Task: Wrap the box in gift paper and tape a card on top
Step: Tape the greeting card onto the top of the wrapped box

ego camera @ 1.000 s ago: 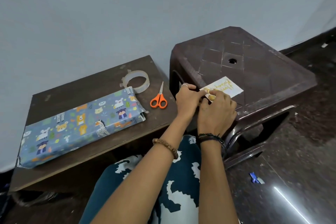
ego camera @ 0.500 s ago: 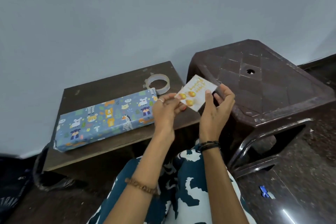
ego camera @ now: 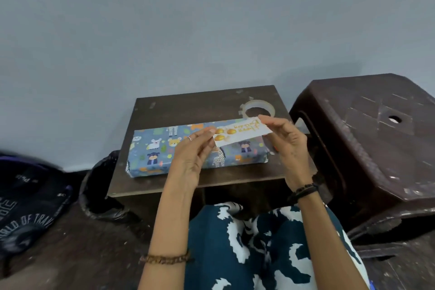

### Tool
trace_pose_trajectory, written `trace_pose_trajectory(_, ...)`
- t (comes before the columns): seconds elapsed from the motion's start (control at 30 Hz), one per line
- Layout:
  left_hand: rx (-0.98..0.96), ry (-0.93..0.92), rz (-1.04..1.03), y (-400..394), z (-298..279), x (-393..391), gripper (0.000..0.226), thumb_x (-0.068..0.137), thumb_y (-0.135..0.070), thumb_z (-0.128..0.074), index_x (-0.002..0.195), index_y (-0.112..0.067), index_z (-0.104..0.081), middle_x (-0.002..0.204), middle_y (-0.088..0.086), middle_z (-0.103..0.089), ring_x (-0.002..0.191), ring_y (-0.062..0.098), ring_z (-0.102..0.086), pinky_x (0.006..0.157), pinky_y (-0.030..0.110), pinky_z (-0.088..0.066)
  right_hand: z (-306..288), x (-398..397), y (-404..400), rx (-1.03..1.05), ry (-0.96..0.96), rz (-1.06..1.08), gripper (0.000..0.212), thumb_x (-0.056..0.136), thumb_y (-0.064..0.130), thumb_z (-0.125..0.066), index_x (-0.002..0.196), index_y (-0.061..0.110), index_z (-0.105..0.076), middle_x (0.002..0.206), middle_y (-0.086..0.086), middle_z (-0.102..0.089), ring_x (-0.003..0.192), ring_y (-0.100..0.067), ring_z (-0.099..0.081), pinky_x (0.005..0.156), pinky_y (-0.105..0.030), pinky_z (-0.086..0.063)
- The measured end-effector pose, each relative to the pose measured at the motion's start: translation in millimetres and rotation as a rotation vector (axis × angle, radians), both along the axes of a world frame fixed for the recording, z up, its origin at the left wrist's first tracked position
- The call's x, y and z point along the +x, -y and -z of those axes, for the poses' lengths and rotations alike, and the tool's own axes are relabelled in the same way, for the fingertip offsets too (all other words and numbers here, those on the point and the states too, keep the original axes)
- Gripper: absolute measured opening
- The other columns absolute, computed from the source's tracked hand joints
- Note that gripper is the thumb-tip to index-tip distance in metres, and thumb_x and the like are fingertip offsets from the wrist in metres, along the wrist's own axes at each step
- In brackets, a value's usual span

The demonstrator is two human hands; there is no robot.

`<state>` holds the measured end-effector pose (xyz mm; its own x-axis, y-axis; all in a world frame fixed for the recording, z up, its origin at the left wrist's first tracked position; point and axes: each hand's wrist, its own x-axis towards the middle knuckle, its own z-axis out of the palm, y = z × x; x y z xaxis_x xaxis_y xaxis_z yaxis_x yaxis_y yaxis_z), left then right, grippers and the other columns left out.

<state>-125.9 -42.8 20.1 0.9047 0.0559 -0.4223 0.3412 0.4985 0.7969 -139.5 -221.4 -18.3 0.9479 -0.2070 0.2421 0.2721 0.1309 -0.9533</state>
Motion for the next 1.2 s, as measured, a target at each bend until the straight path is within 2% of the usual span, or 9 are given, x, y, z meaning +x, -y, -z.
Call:
trace_pose_trajectory(0.13,-0.044,0.070,-0.077,-9.5,3.5,2.4,0.009,0.086,-0.001,-0.059,0.086,-0.007,-0.065,0.067,-0.008,-0.071,0.066,-0.001,-0.068,0.059,0.008,-0.050,-1.1,12.1,-15.1,-0.032,-0.036,0.026,0.010,0.086,0.002,-0.061,0.086,0.010,-0.067,0.096,0.000,-0.070,0.096,-0.015,-0.064,0.086,-0.032,-0.053)
trace_pose_trajectory(0.27,-0.034,0.127,-0.142,-15.6,7.6,-2.7,0.008,0.089,-0.008,-0.058,0.085,-0.007,-0.065,0.072,-0.006,-0.072,0.072,0.005,-0.070,0.065,0.010,-0.053,-0.6,15.7,-33.2,0.065,-0.144,0.066,0.012,0.084,0.003,-0.063,0.092,0.011,-0.065,0.080,-0.003,-0.066,0.072,-0.008,-0.062,0.055,-0.022,-0.053)
trace_pose_trajectory(0.4,0.325,0.148,-0.175,-22.0,19.0,-2.9,0.005,0.087,-0.007,-0.062,0.091,-0.006,-0.066,0.068,0.005,-0.065,0.050,0.003,-0.062,0.053,0.010,-0.049,3.5,17.7,-42.5,0.006,-0.247,0.079,0.019,0.083,0.010,-0.067,0.101,0.014,-0.062,0.086,-0.014,-0.069,0.071,-0.020,-0.066,0.048,-0.037,-0.056)
trace_pose_trajectory(0.5,0.642,0.135,-0.153,-26.8,30.6,-0.9,0.009,0.086,-0.011,-0.065,0.093,-0.006,-0.068,0.062,0.008,-0.059,0.034,0.003,-0.049,0.042,0.016,-0.045,8.0,20.6,-47.1,-0.152,-0.272,0.138,0.014,0.081,0.011,-0.070,0.094,0.016,-0.067,0.080,-0.009,-0.069,0.062,-0.009,-0.063,0.047,-0.024,-0.053)
trace_pose_trajectory(0.67,0.929,0.123,-0.154,-27.6,40.9,-2.4,0.006,0.086,-0.021,-0.063,0.090,-0.018,-0.068,0.086,-0.001,-0.068,0.064,0.015,-0.060,0.067,0.034,-0.051,10.2,22.4,-51.9,-0.329,-0.280,0.145,0.006,0.081,0.009,-0.070,0.086,0.011,-0.068,0.073,-0.002,-0.065,0.051,-0.003,-0.060,0.047,-0.019,-0.052)
trace_pose_trajectory(0.8,1.154,0.111,-0.166,-23.3,37.8,-5.8,0.019,0.087,-0.021,-0.063,0.105,-0.014,-0.063,0.104,0.001,-0.056,0.084,0.017,-0.053,0.069,0.022,-0.029,7.0,33.4,-42.3,-0.586,-0.175,0.286,0.010,0.088,0.010,-0.061,0.095,0.008,-0.069,0.085,-0.004,-0.067,0.067,-0.010,-0.061,0.057,-0.009,-0.048)
trace_pose_trajectory(0.9,1.327,0.165,-0.188,-17.5,33.1,-4.7,0.026,0.088,-0.022,-0.063,0.112,-0.013,-0.062,0.119,0.001,-0.048,0.096,0.022,-0.054,0.071,0.024,-0.031,-1.7,54.9,-35.2,-0.829,-0.150,0.389,0.017,0.091,0.010,-0.054,0.095,0.010,-0.070,0.095,-0.001,-0.066,0.078,-0.007,-0.052,0.061,0.000,-0.036)
trace_pose_trajectory(1.1,1.348,0.416,-0.082,-6.0,41.6,8.1,0.013,0.084,-0.018,-0.067,0.095,-0.014,-0.071,0.104,-0.006,-0.061,0.092,0.005,-0.031,0.082,0.019,-0.028,3.3,113.1,-28.2,-1.294,-0.290,0.358,0.024,0.092,0.019,-0.049,0.104,0.020,-0.070,0.104,-0.004,-0.068,0.105,-0.024,-0.049,0.076,-0.028,-0.032)
trace_pose_trajectory(1.2,1.328,0.383,-0.062,-1.4,50.3,8.3,0.011,0.085,-0.017,-0.065,0.093,-0.014,-0.071,0.105,-0.006,-0.064,0.095,0.010,-0.041,0.085,0.027,-0.034,7.8,128.4,-20.7,-1.329,-0.322,0.320,0.032,0.090,0.011,-0.044,0.104,0.024,-0.070,0.105,-0.005,-0.068,0.105,-0.025,-0.053,0.083,-0.032,-0.037)
